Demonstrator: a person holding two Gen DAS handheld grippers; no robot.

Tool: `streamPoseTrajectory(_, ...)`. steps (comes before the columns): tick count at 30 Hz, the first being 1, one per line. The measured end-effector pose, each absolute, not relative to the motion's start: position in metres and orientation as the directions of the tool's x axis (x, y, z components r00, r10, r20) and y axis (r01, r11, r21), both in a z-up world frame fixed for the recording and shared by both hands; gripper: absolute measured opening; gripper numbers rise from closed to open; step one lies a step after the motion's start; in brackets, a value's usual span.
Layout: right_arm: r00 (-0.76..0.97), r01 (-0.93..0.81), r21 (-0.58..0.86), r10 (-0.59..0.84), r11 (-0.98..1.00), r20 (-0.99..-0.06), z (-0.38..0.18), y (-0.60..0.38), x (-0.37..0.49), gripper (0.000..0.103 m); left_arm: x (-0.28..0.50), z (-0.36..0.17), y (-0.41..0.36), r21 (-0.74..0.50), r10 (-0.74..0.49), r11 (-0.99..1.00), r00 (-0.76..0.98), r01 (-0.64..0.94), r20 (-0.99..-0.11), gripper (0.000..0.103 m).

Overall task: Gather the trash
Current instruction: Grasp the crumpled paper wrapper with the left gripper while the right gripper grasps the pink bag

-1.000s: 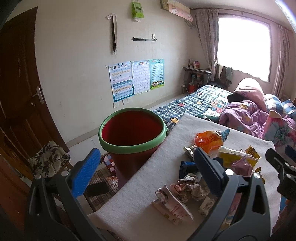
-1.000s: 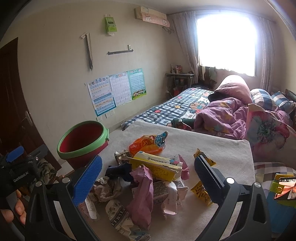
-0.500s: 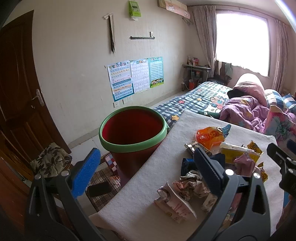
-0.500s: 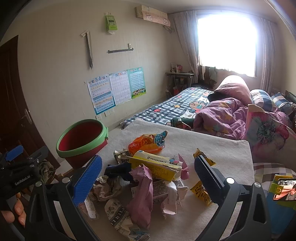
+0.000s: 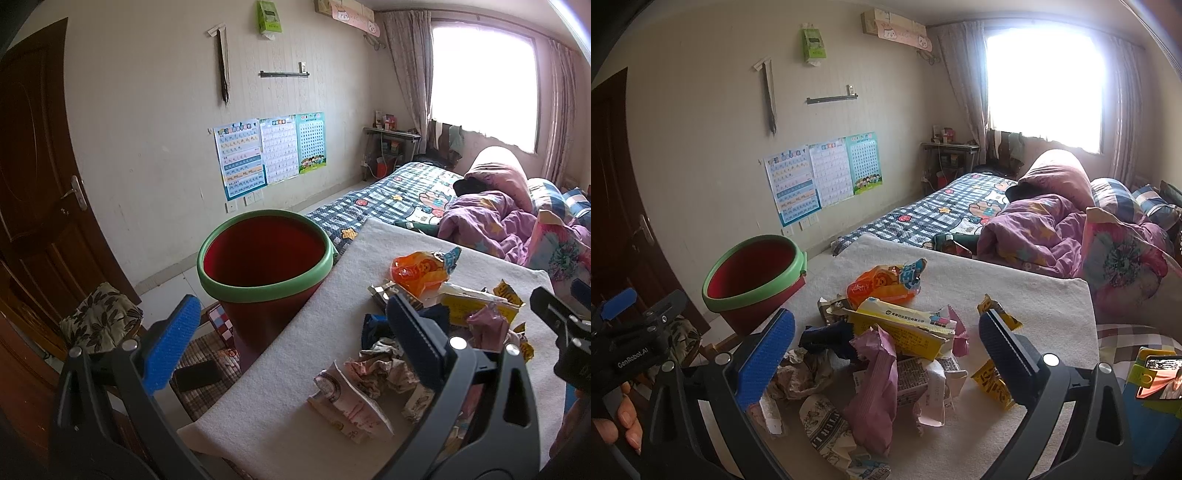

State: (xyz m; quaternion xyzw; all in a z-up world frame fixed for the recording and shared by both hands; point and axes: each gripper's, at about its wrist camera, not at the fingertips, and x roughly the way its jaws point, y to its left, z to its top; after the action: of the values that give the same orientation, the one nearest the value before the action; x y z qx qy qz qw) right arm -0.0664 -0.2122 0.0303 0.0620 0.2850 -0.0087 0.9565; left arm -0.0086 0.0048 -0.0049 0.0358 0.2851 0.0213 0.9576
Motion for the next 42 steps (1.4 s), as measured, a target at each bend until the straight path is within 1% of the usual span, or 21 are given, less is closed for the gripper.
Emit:
streamPoseTrajectory(10, 0.832, 0.056, 0.114, 0.017, 0.992, -0.554, 0.026, -0.215, -0.069, 0.096, -0.006, -0.007, 0.006, 0.067, 0.046, 0.998, 0.824, -0.01, -0.564, 0.099)
streamPoseTrajectory(15, 0.83, 0.059, 0.113, 0.014, 0.992, -0.557, 0.025, -0.216, -0.069, 0.096, -0.007, -0.009, 0.006, 0.069, 0.039, 0.998, 0.829, 0.0, -0.557, 0.099)
streamPoseTrajectory(20, 0.823, 0.067, 0.106, 0.005, 0.992, -0.568, 0.021, -0.219, -0.069, 0.096, -0.006, -0.017, 0.009, 0.092, 0.06, 0.996, 0.827, -0.01, -0.56, 0.099)
streamPoseTrajectory(22, 0.815, 0.073, 0.102, 0.0, 0.992, -0.58, 0.016, -0.22, -0.067, 0.096, -0.003, -0.03, 0.012, 0.077, 0.025, 0.997, 0.805, 0.025, -0.593, 0.099)
streamPoseTrajectory(26, 0.782, 0.083, 0.105, 0.0, 0.991, -0.624, 0.001, -0.226, -0.066, 0.096, 0.008, -0.069, 0.012, -0.006, -0.064, 0.996, 0.683, 0.087, -0.728, 0.099)
streamPoseTrajectory(29, 0.76, 0.08, 0.11, 0.011, 0.991, -0.65, -0.008, -0.23, -0.068, 0.096, 0.013, -0.086, 0.008, -0.019, -0.083, 0.994, 0.625, 0.109, -0.776, 0.098)
streamPoseTrajectory(32, 0.743, 0.07, 0.11, 0.022, 0.991, -0.669, -0.015, -0.231, -0.071, 0.096, 0.02, -0.099, 0.004, -0.045, -0.116, 0.99, 0.579, 0.134, -0.807, 0.09)
streamPoseTrajectory(33, 0.738, 0.068, 0.11, 0.024, 0.992, -0.675, -0.017, -0.231, -0.072, 0.094, 0.021, -0.103, 0.003, -0.053, -0.123, 0.989, 0.563, 0.139, -0.817, 0.087)
streamPoseTrajectory(34, 0.733, 0.066, 0.111, 0.027, 0.992, -0.68, -0.019, -0.231, -0.073, 0.091, 0.023, -0.108, 0.0, -0.059, -0.129, 0.988, 0.541, 0.145, -0.831, 0.082)
streamPoseTrajectory(35, 0.728, 0.062, 0.114, 0.033, 0.992, -0.685, -0.021, -0.231, -0.072, 0.09, 0.026, -0.114, -0.002, -0.063, -0.132, 0.987, 0.519, 0.149, -0.844, 0.078)
streamPoseTrajectory(37, 0.722, 0.059, 0.12, 0.041, 0.991, -0.691, -0.024, -0.232, -0.073, 0.089, 0.028, -0.124, -0.004, -0.084, -0.147, 0.985, 0.477, 0.152, -0.866, 0.064)
streamPoseTrajectory(40, 0.713, 0.06, 0.133, 0.051, 0.989, -0.699, -0.027, -0.233, -0.071, 0.085, 0.026, -0.126, -0.004, -0.131, -0.191, 0.979, 0.463, 0.159, -0.865, 0.054)
streamPoseTrajectory(42, 0.706, 0.06, 0.143, 0.059, 0.988, -0.705, -0.03, -0.233, -0.069, 0.084, 0.025, -0.125, -0.006, -0.126, -0.194, 0.977, 0.468, 0.173, -0.862, 0.052)
